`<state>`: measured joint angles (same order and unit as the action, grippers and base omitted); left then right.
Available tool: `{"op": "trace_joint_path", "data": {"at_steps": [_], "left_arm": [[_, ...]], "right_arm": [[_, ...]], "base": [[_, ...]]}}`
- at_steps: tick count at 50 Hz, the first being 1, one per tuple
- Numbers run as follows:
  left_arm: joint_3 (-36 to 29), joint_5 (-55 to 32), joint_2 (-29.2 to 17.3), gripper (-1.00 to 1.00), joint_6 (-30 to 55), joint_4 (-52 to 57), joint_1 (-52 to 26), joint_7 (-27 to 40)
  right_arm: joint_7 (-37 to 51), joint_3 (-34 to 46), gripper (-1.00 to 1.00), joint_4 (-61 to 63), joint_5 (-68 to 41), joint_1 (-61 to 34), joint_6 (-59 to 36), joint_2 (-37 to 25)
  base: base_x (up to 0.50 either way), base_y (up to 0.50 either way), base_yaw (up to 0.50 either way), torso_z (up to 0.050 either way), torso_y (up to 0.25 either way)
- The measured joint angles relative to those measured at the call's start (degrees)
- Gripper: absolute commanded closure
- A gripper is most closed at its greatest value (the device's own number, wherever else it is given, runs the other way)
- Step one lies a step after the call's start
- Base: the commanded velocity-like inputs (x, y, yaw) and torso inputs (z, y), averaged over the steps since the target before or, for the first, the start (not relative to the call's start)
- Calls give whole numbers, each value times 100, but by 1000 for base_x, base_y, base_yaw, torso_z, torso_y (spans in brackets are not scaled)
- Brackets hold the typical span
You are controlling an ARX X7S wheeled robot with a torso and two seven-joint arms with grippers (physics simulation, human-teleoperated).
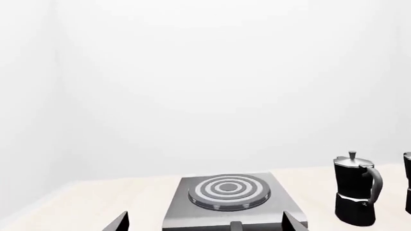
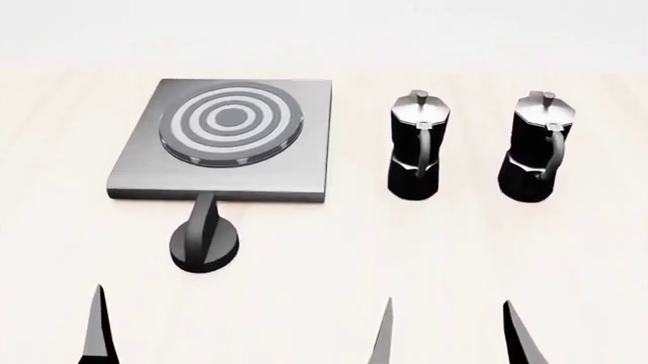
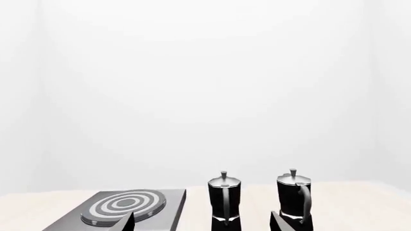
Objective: Turn off the stove.
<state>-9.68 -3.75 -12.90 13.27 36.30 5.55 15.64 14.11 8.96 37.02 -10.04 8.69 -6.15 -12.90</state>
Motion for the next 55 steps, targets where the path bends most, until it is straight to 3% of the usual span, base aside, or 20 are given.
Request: {"op": "trace_joint_path", "data": {"at_steps": [55], "left_arm": [[-171, -150, -216, -100, -44, -85, -53, 237]], "right_arm": [[175, 151, -100, -77, -103, -45, 53, -171]], "base": [[148, 0, 0, 0, 0]]}}
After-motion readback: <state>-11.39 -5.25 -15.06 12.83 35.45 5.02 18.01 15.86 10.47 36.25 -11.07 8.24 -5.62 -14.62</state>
